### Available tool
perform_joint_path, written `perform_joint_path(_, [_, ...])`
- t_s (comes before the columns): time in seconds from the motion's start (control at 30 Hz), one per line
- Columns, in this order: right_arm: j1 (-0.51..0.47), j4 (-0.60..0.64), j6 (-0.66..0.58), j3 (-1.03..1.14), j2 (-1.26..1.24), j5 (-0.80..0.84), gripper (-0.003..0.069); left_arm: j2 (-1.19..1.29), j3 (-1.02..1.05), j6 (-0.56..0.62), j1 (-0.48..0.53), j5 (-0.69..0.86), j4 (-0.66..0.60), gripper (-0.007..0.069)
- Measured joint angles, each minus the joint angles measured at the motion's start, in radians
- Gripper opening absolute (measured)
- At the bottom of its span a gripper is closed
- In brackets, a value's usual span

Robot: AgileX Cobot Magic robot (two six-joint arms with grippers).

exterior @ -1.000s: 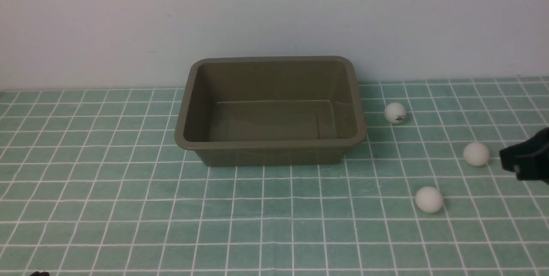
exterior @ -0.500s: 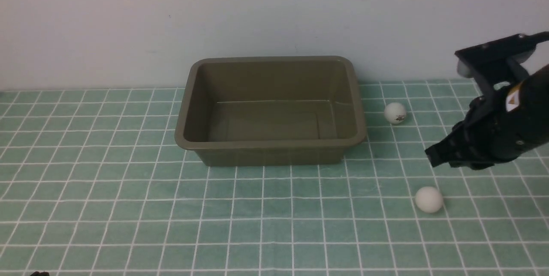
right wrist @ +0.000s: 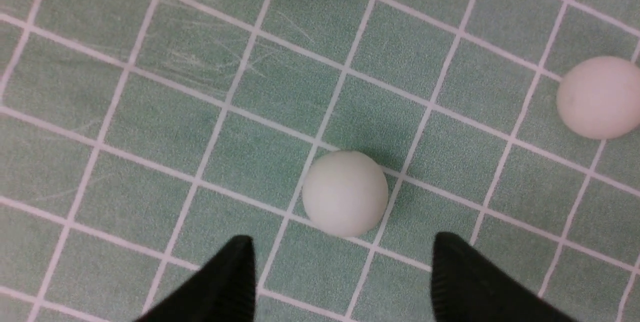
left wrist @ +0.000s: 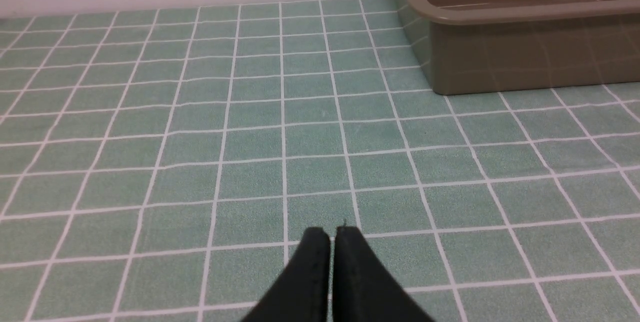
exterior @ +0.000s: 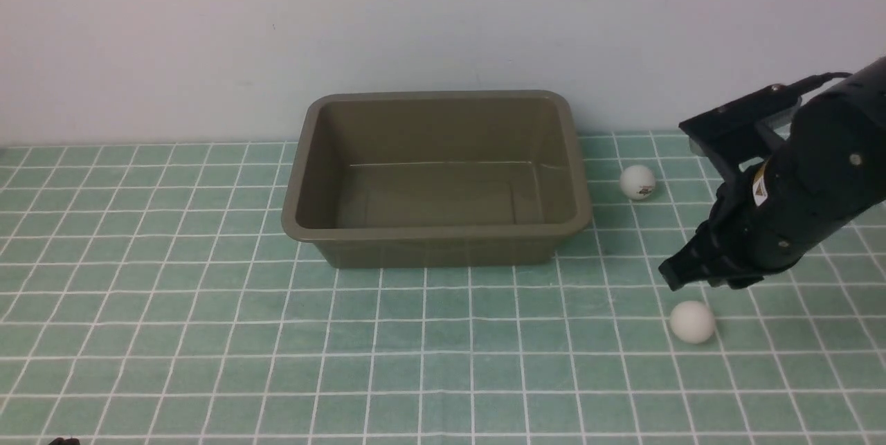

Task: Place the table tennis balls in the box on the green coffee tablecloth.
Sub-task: 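Reach for and grasp a ping pong ball on the table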

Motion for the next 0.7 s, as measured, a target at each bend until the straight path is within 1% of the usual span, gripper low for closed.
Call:
perform_joint_path(0.1, [0.0,0.0,0.016,0.0,0.003,-0.025,0.0524,0.0,0.0,0.0,0.0,0.0,0.0,-0.0004])
perform_joint_path(0.17, [0.0,0.0,0.019,0.0,0.009,-0.032,0.0556,0.0,0.0,0.0,0.0,0.0,0.0,-0.0004])
perform_joint_path(0.23, [0.0,0.0,0.022,0.0,0.035,-0.035,0.0574,0.0,0.0,0.0,0.0,0.0,0.0,-0.0004])
perform_joint_path(0.4, [-0.023,0.004,0.023,0.0,0.14,-0.059,0.0581,0.0,0.0,0.0,0.0,0.0,0.0,-0.0004])
perform_joint_path(0.5, [-0.065,0.012,0.021,0.0,0.196,-0.072,0.0581,0.0,0.0,0.0,0.0,0.0,0.0,-0.0004])
perform_joint_path(0.6, [-0.096,0.051,-0.021,0.0,0.227,-0.082,0.0581,0.0,0.0,0.0,0.0,0.0,0.0,-0.0004])
perform_joint_path(0.7, [-0.103,0.095,-0.063,0.0,0.236,-0.11,0.0581,0.0,0.0,0.0,0.0,0.0,0.0,-0.0004])
